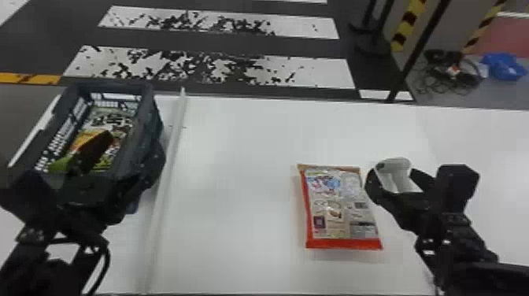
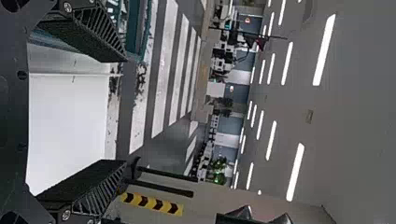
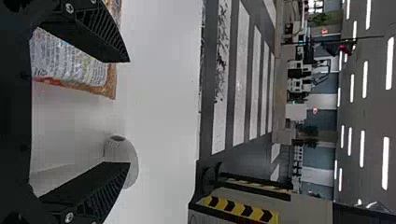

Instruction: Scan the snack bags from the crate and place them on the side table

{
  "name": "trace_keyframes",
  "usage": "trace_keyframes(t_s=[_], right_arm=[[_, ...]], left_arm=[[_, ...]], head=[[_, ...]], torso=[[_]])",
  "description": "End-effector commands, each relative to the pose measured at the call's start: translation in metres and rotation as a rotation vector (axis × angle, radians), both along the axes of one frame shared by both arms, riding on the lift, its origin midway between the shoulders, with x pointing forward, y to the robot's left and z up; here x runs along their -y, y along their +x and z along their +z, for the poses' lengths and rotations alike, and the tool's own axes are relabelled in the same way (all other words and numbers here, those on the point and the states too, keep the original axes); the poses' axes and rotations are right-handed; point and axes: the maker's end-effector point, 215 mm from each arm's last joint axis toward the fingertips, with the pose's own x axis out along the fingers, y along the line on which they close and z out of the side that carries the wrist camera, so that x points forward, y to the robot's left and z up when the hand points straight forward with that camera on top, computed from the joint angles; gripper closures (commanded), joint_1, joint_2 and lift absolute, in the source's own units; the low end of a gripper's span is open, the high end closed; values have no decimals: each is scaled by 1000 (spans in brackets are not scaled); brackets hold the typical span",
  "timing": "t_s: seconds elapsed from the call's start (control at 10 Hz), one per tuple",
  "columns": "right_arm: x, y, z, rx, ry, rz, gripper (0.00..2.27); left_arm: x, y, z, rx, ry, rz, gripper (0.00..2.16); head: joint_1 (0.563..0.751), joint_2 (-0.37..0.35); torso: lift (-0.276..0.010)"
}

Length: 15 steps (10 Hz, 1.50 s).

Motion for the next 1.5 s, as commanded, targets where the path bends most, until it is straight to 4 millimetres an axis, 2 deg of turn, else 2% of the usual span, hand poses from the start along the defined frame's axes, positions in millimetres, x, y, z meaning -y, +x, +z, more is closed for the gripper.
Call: trace_keyframes(t_s=[0.0,0.3,0.5,0.8,1.1,1.2,1.3,1.4], right_arm=[[28,-2,-19,-49,-25,-29,76],[58,6,-49,-157,-61,-39,80],[72,16,-61,-200,-80,-39,80],[91,19,-74,-268,-118,-44,343],[84,21,-88,-338,-113,-13,1072],[82,21,-90,-350,-113,-9,1555],[79,22,-88,-349,-123,-3,1932],[77,21,-86,-343,-125,-1,2044]], left_arm=[[10,1,-5,-13,9,2,107],[24,2,-17,-57,21,-5,107],[28,2,-21,-66,22,-17,107],[27,4,-26,-79,29,-24,107],[28,4,-28,-83,25,-29,107],[28,4,-29,-85,25,-29,107],[28,4,-29,-85,25,-29,107],[28,4,-30,-88,26,-28,107]], head=[[695,-105],[695,-175],[695,-209],[695,-236],[695,-244],[695,-241],[695,-237],[695,-234]], torso=[[-94],[-94],[-94],[-94],[-94],[-94],[-94],[-94]])
